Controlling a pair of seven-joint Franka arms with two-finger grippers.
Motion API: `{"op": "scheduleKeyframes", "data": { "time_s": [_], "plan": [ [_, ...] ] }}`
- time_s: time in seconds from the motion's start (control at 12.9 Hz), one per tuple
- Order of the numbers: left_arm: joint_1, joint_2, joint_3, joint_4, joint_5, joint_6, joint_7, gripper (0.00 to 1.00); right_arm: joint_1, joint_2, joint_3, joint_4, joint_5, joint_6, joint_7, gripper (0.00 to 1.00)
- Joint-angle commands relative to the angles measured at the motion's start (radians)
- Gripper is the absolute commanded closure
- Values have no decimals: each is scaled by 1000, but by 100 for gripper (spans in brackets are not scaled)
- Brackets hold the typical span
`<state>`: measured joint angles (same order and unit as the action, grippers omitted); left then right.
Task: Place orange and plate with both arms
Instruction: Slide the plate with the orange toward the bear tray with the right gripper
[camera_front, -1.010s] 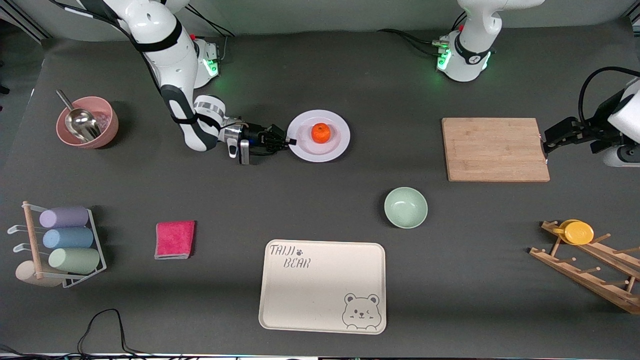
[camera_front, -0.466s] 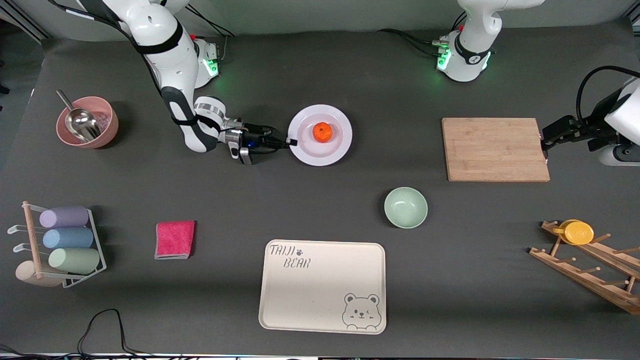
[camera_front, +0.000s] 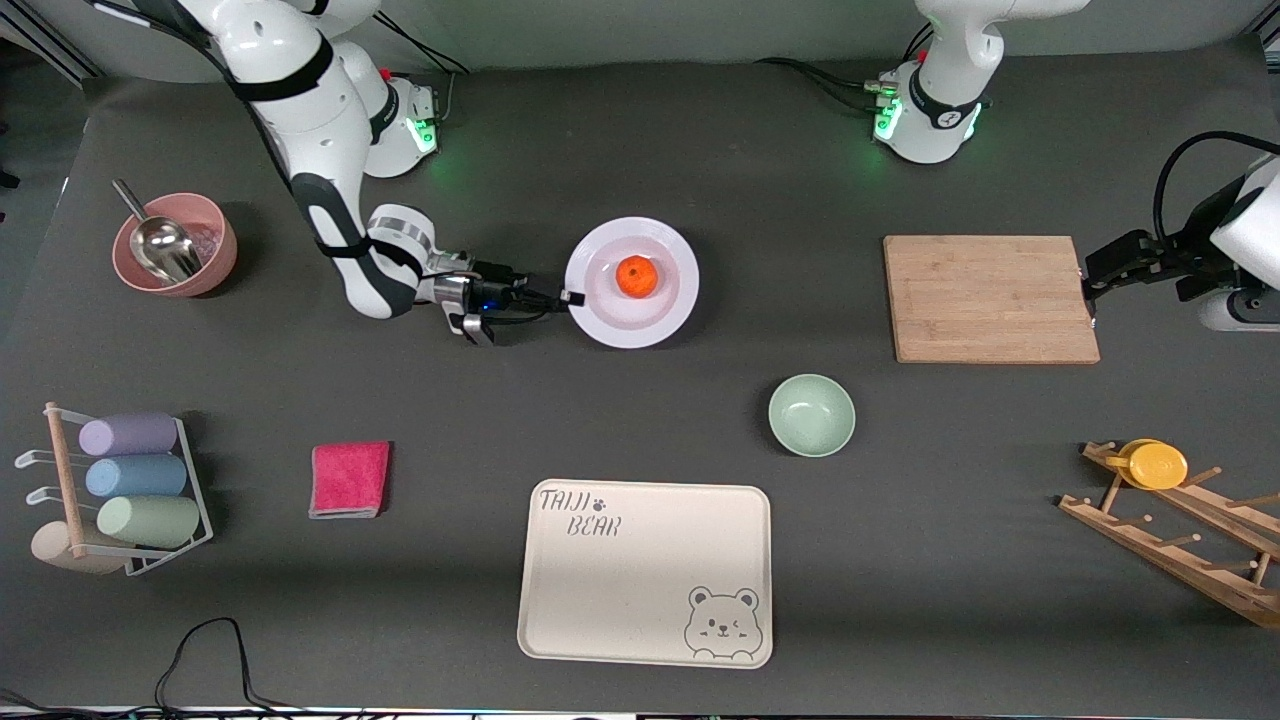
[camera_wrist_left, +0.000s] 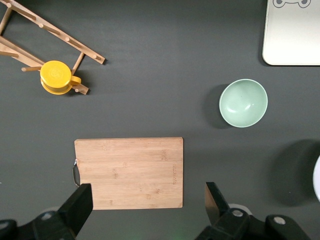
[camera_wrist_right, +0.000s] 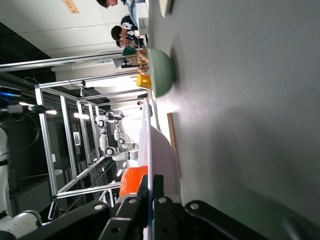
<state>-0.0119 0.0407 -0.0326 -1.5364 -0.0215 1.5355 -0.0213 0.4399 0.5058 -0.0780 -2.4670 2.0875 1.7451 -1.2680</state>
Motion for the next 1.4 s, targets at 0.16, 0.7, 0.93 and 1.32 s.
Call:
{"op": "scheduleKeyframes", "data": {
  "time_s": [0.16, 0.7, 0.93, 1.32],
  "plan": [
    [-14, -22, 14, -7, -15, -17, -14, 0, -75, -43, -5, 159, -141, 46, 206, 100],
    [-14, -13, 14, 16, -12, -17, -2, 0, -75, 117, -83, 610, -261, 179, 456, 100],
    [-13, -12, 14, 16, -11, -15, -5, 0, -75, 255, -111, 836, -264, 217, 519, 100],
    [-14, -12, 14, 16, -9, 9, -16, 0, -95, 495, -126, 1184, -245, 278, 647, 100]
  ]
}}
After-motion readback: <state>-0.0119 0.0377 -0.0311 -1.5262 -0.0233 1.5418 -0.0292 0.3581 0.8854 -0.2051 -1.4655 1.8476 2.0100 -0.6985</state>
